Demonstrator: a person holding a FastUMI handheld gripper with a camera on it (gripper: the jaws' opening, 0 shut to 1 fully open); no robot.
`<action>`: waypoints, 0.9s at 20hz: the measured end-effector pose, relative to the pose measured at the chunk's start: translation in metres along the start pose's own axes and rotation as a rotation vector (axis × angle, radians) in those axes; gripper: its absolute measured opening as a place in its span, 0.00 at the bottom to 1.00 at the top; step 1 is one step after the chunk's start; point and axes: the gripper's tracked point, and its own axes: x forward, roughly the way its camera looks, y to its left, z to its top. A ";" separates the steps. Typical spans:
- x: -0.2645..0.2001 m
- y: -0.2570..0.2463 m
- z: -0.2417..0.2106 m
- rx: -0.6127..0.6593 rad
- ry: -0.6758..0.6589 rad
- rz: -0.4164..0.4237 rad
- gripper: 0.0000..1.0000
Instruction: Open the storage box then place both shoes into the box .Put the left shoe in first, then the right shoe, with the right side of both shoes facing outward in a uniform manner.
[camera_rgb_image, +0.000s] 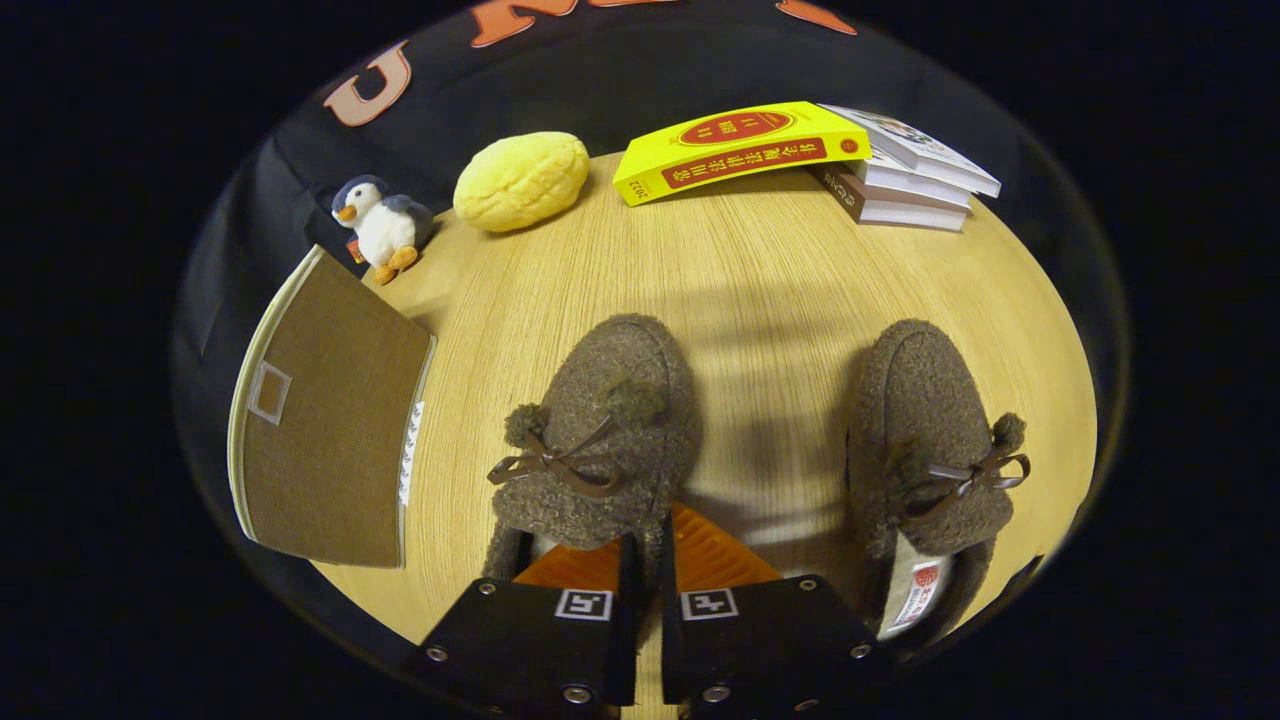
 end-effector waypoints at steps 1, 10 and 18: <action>-0.002 0.005 0.003 0.022 -0.008 0.015 0.08; -0.082 0.099 0.050 0.031 -0.113 0.082 0.01; -0.148 0.223 0.095 -0.037 -0.182 0.179 0.01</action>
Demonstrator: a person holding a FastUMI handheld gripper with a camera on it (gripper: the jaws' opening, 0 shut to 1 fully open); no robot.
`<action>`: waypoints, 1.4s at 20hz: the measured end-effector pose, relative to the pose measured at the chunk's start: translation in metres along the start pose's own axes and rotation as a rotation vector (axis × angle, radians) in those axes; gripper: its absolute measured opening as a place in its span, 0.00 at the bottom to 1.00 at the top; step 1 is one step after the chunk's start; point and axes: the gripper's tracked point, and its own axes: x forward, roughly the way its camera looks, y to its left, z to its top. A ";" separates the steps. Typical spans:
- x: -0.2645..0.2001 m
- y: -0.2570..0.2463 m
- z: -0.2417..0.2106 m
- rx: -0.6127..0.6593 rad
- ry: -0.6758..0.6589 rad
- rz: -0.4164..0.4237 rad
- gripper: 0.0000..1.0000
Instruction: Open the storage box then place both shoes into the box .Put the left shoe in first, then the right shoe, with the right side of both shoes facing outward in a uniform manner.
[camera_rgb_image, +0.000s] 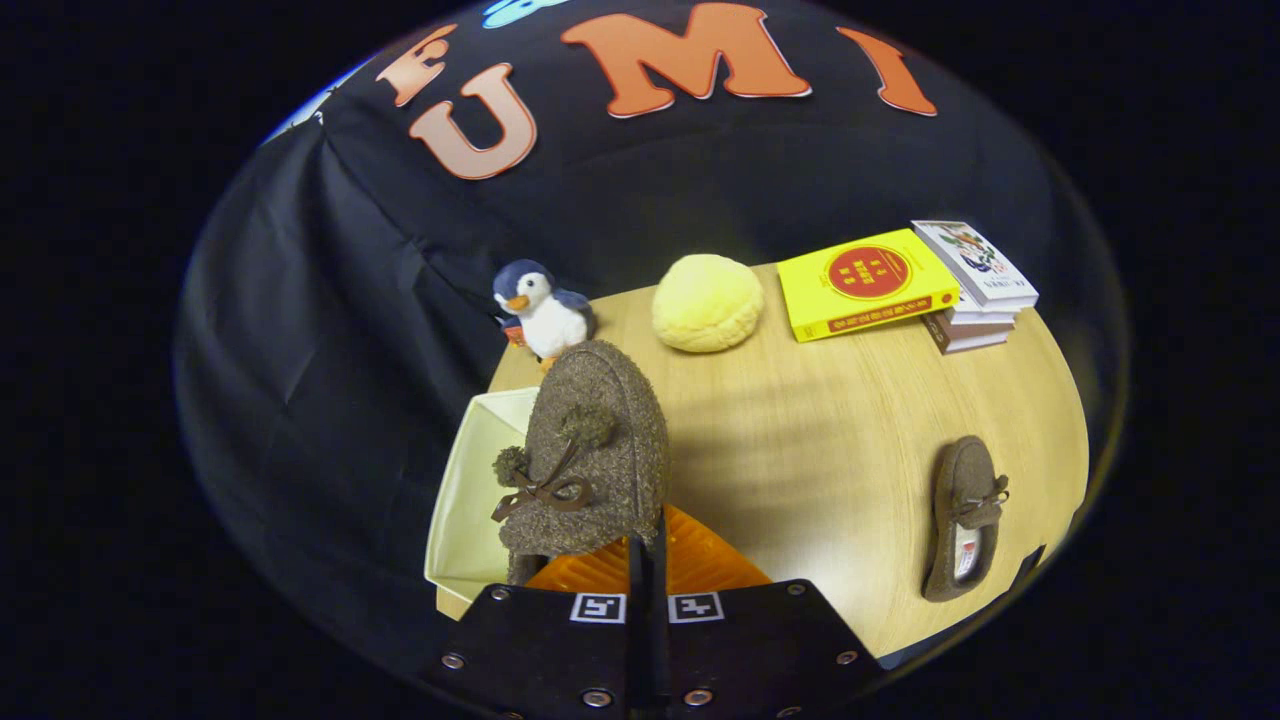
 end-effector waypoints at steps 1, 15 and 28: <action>0.003 0.016 0.001 -0.007 0.001 0.013 0.01; 0.126 0.103 -0.070 -0.018 0.204 -0.079 0.02; 0.135 0.128 -0.109 -0.056 0.372 0.015 0.55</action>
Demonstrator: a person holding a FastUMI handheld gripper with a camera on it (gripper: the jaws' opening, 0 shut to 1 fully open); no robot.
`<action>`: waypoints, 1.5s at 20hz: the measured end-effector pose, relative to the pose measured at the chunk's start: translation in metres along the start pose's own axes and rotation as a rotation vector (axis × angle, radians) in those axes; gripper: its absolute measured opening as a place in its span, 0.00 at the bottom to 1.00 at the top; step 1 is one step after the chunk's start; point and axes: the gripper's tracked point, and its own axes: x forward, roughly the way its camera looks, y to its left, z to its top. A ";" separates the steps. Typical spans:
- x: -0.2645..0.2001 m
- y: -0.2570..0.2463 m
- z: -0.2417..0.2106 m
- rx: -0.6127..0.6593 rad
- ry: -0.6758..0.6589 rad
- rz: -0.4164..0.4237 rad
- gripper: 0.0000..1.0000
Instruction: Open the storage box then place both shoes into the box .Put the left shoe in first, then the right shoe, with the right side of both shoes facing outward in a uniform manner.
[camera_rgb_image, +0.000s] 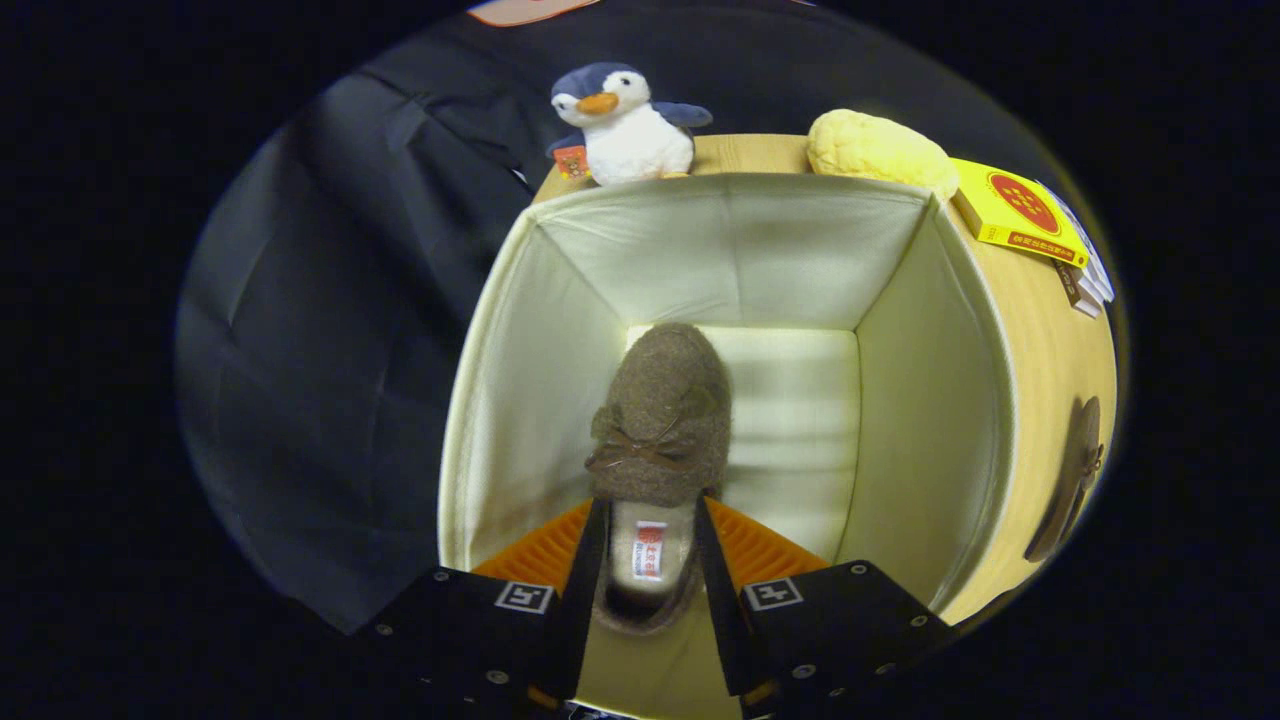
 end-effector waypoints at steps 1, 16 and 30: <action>-0.012 0.005 0.002 -0.002 -0.020 0.042 0.57; -0.196 -0.235 -0.019 -0.055 -0.323 -0.009 0.97; -0.153 -0.505 -0.106 0.100 -0.215 -0.301 0.87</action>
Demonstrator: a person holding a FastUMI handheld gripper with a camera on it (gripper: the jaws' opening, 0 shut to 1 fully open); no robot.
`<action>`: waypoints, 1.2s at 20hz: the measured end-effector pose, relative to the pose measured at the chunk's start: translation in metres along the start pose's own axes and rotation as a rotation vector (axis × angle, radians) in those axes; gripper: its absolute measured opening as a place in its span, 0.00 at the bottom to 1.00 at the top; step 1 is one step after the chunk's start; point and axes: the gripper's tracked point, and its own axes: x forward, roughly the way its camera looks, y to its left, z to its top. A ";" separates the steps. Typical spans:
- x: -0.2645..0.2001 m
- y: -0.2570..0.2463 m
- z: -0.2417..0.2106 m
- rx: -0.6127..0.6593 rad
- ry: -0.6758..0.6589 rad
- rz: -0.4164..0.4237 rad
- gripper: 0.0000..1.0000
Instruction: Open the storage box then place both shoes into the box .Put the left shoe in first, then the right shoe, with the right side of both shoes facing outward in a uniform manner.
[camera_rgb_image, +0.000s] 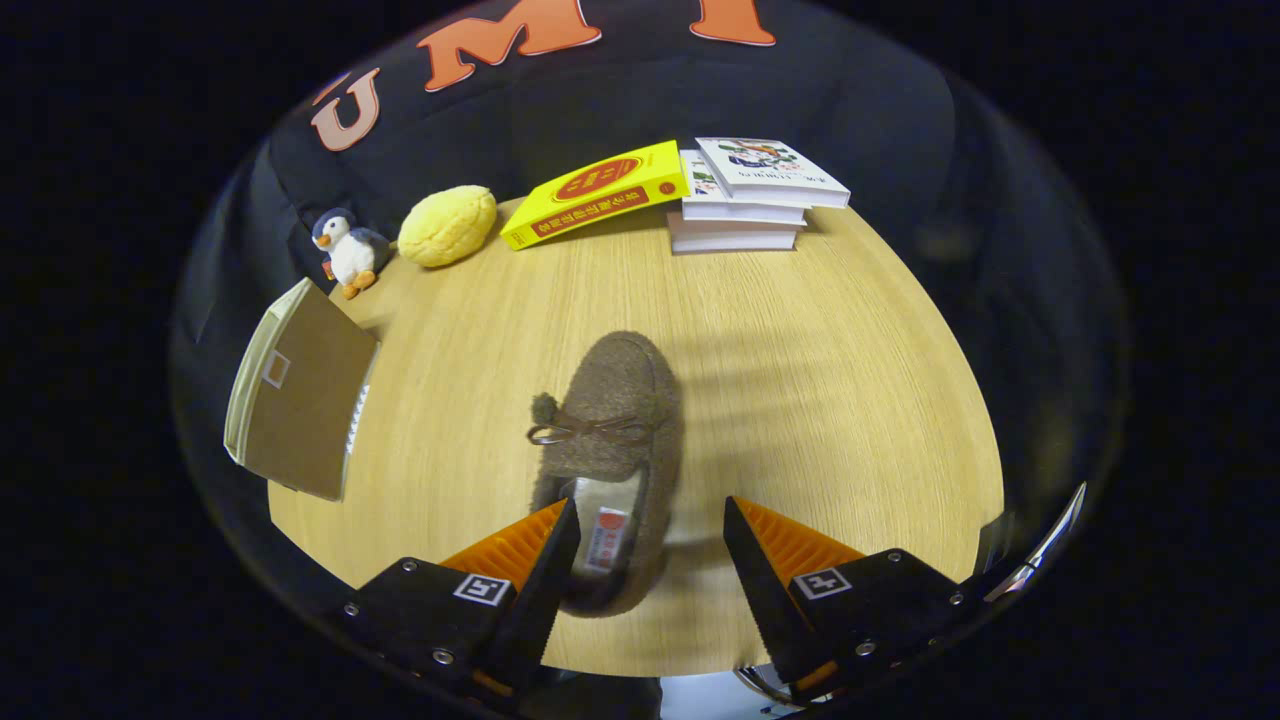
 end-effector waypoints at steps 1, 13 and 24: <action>0.010 -0.002 -0.001 0.007 0.003 0.003 0.86; 0.055 -0.002 0.025 0.059 -0.078 -0.058 0.08; -0.061 0.141 0.088 0.102 -0.142 0.062 0.04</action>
